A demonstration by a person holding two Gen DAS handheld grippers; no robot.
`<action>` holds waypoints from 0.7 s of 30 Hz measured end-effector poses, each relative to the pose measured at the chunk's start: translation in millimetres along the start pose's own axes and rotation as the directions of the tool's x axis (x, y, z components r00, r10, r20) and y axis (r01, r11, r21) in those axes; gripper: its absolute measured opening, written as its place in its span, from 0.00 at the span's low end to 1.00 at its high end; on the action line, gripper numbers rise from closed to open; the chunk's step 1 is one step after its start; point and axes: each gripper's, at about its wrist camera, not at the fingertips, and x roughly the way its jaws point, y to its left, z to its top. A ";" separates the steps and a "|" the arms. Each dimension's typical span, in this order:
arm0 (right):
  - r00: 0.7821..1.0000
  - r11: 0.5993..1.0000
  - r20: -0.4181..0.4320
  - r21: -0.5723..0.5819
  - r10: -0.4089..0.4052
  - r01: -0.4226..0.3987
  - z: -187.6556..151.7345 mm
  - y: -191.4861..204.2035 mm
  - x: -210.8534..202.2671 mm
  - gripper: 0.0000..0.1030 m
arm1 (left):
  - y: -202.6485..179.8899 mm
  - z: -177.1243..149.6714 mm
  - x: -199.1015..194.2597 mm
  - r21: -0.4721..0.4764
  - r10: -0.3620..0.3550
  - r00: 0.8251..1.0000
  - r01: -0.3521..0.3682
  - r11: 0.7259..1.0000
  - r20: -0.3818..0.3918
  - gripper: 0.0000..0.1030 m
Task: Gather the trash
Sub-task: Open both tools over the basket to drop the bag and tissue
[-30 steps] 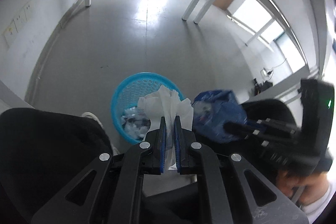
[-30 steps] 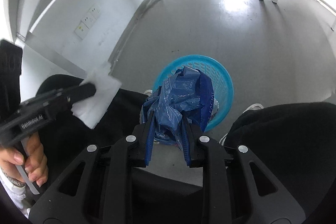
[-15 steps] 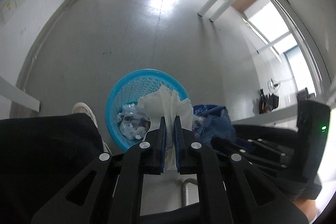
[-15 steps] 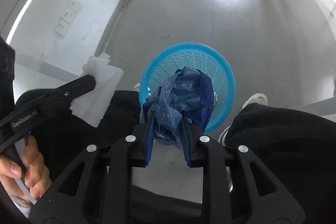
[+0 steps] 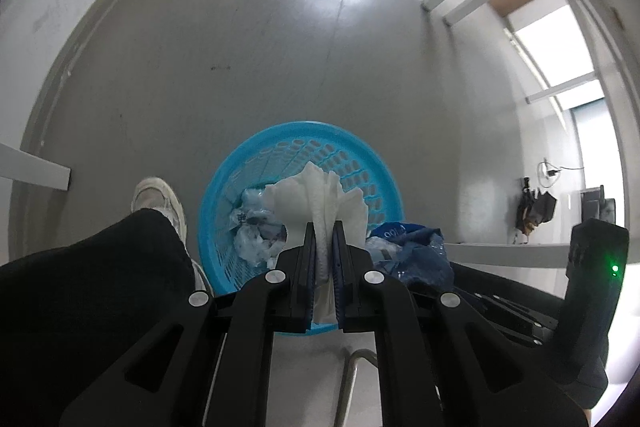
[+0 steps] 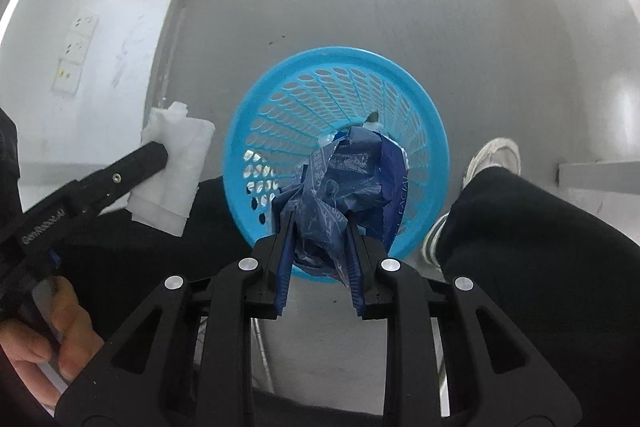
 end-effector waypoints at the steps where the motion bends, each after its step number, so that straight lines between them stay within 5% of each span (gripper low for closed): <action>1: 1.000 1.000 -0.005 0.013 -0.001 0.001 3.5 -1.6 3.8 0.22 | 1.1 2.1 3.9 -0.004 0.004 1.000 -0.004 1.000 -0.009 0.06; 8: 0.999 0.995 -0.044 0.100 -0.006 0.010 15.7 -18.4 28.3 0.23 | 22.2 7.7 36.8 -0.121 0.004 0.994 -0.018 0.993 -0.113 0.07; 14: 0.999 0.992 -0.043 0.125 0.007 -0.002 16.9 -20.0 28.8 0.26 | 20.3 6.0 38.0 -0.126 -0.019 0.992 0.003 0.992 -0.123 0.08; 16: 0.999 0.991 -0.042 0.130 0.014 -0.008 16.5 -21.2 30.1 0.33 | 17.4 6.5 39.7 -0.121 -0.024 0.992 0.009 0.993 -0.122 0.19; 18: 1.000 0.991 -0.026 0.130 0.000 0.004 16.4 -24.0 27.4 0.41 | 17.2 8.7 34.1 -0.121 -0.026 0.996 0.016 0.992 -0.083 0.46; 21: 1.000 0.992 -0.020 0.127 0.008 -0.005 15.1 -22.0 24.8 0.46 | 20.6 12.1 25.2 -0.133 -0.040 0.998 0.034 0.990 -0.038 0.47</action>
